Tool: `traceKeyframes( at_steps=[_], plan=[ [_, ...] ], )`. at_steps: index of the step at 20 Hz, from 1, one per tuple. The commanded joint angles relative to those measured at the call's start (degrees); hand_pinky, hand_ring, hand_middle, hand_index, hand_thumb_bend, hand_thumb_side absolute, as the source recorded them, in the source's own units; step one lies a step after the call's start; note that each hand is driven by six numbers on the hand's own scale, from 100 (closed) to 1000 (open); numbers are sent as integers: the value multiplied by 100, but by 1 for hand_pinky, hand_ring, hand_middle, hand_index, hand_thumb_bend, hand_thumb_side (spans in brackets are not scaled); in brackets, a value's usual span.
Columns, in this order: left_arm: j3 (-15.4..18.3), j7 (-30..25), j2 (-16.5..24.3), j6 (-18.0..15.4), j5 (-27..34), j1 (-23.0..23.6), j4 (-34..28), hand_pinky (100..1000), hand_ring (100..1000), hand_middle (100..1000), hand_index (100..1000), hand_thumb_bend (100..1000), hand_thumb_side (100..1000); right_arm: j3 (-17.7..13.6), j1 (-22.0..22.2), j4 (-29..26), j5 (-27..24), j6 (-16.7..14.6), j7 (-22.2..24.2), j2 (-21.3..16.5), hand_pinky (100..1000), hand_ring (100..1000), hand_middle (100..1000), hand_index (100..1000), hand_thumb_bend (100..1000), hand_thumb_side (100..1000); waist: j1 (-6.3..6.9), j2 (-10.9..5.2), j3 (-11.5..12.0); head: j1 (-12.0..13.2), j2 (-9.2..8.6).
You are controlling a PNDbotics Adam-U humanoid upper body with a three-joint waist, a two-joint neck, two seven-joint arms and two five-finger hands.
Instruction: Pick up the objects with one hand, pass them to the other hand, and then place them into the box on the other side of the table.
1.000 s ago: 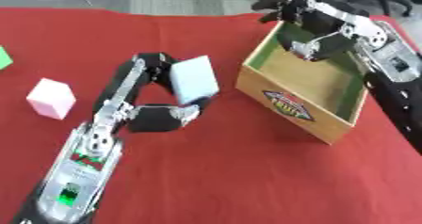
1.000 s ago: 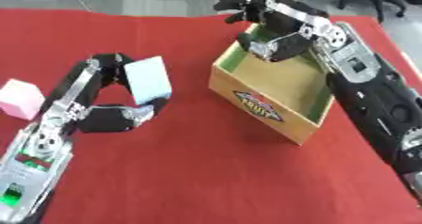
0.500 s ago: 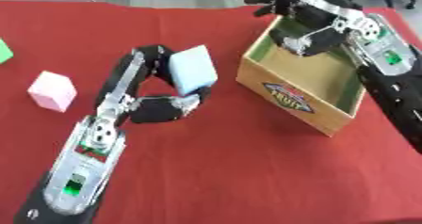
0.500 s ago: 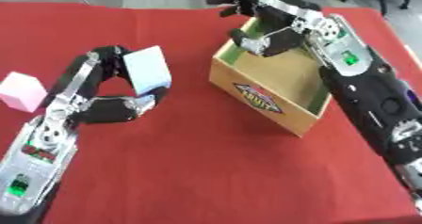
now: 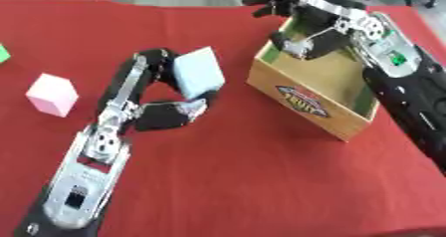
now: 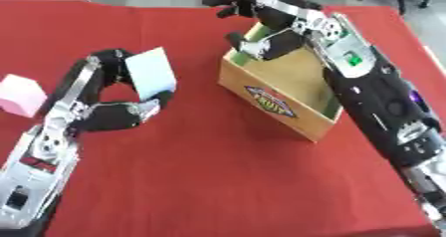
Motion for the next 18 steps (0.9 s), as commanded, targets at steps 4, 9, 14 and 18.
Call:
traceKeyframes(
  at_steps=[4,9,14,18],
  plan=[
    [-29,-86,-10,-17,-61,-142,-385,624,430,331,475,100,100,129,-34,-204,187,-1621,1301,-71,935,1000,932,1000,100,198,-16,-118,-9,5,-73],
    [-62,-174,-5,40,-71,-189,-419,620,429,330,475,100,100,304,-7,-257,232,-1759,1301,-49,937,1000,935,1000,100,198,-31,-130,-14,-18,-57],
    [-21,-142,-54,42,-8,-251,-323,618,429,331,475,100,100,427,-11,-289,292,-1911,1301,-61,943,1000,937,1000,100,198,-62,-136,-32,-18,-42],
    [53,-62,-145,53,-4,-312,-180,616,428,329,475,100,100,445,-101,-340,218,-2034,1301,-179,949,1000,935,1000,100,198,-84,-127,-35,-8,-58]
  ],
)
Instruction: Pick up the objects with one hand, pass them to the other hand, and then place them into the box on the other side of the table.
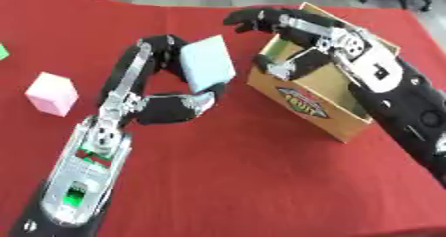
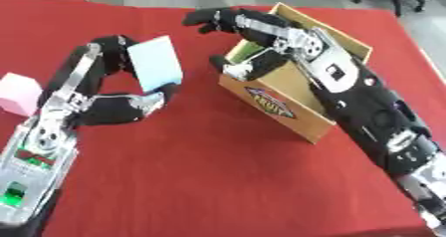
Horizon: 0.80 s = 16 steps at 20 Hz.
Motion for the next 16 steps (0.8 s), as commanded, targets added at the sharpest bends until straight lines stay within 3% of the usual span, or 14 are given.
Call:
traceKeyframes(
  at_steps=[1,16],
  plan=[
    [93,104,-153,-8,17,-165,75,616,429,329,475,100,100,-2,-146,-168,-77,-1741,1619,-261,950,1000,935,1000,100,198,-12,-117,-17,-14,-47],
    [168,290,-341,-174,-41,-300,430,610,429,330,477,100,100,-47,-198,-302,-247,-1764,1619,-288,963,1000,930,1000,100,198,-22,-105,-17,-122,46]
  ],
)
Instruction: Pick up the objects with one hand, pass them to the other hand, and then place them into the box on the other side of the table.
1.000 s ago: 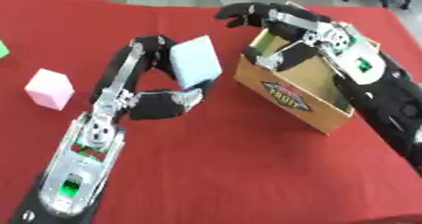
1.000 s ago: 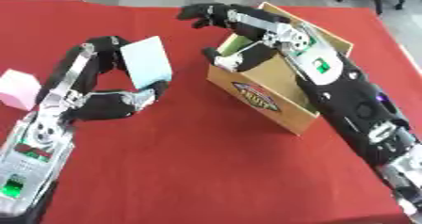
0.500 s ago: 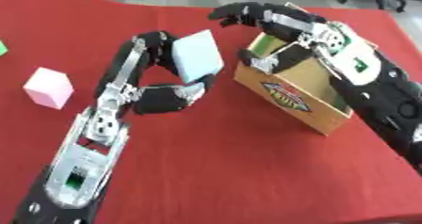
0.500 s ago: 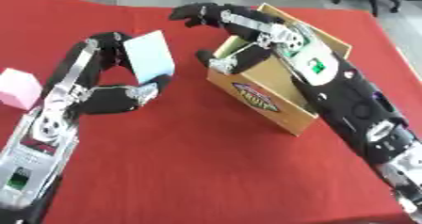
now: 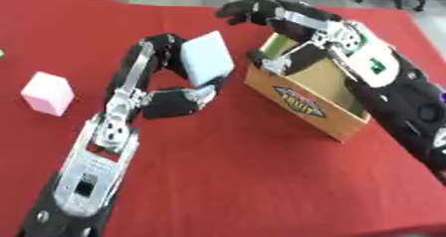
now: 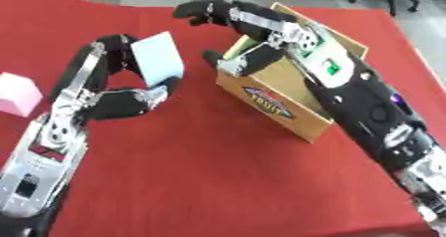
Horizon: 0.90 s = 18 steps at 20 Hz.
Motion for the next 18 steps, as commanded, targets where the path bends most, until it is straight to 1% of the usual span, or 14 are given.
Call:
traceKeyframes(
  at_steps=[1,9,12,18],
  plan=[
    [37,28,-109,-46,-17,-137,-59,609,429,330,477,100,100,-81,-103,-138,-53,-1732,1666,-228,963,1000,930,1000,100,198,7,-106,-17,-34,20],
    [1,47,-119,-119,-135,-100,-155,606,429,330,477,100,100,-13,-52,-77,168,-1755,1666,-187,967,1000,925,1000,100,198,-1,-89,-29,10,-86],
    [-7,39,-120,-141,-168,-98,-207,606,429,331,477,100,100,25,-57,-74,199,-1738,1666,-181,971,1000,926,1000,100,198,2,-82,-26,0,-80],
    [-11,9,-125,-147,-224,-83,-222,604,429,330,478,100,100,144,-32,-205,191,-1724,1666,-185,974,1000,928,1000,100,199,4,-83,-27,-51,2]
  ],
)
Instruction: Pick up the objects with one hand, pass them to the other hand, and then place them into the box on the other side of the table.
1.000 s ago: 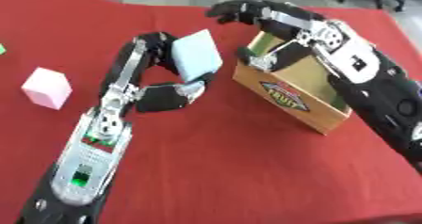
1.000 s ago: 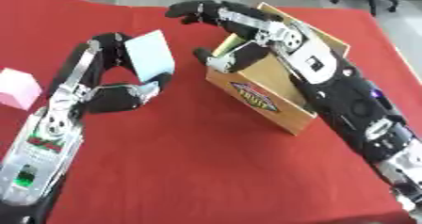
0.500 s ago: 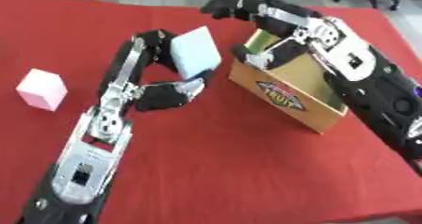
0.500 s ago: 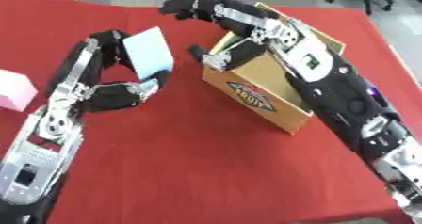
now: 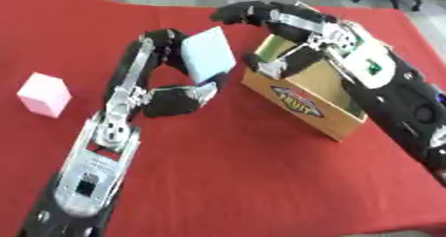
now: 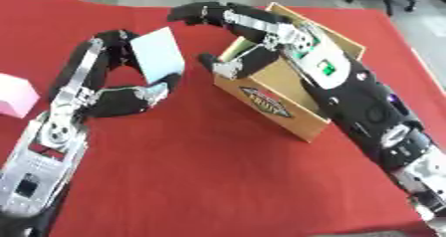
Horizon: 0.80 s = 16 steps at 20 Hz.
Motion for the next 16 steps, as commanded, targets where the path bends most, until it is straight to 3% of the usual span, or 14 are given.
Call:
traceKeyframes(
  at_steps=[1,8,16],
  plan=[
    [-3,3,-78,-20,-49,-74,-138,603,429,330,478,100,100,-11,-40,-148,-1,-1681,1697,-184,975,1000,931,1000,100,199,9,-93,-20,-44,30],
    [-10,-21,-90,-12,-51,-68,-96,602,429,330,478,100,100,85,0,-316,1,-1649,1697,-188,985,1000,940,1000,100,198,2,-97,-16,-102,225],
    [-42,-91,-109,-13,-56,-65,-43,598,428,329,478,100,100,102,18,-303,95,-1747,1697,-154,989,1000,945,1000,100,198,-16,-79,-11,-119,260]
  ],
)
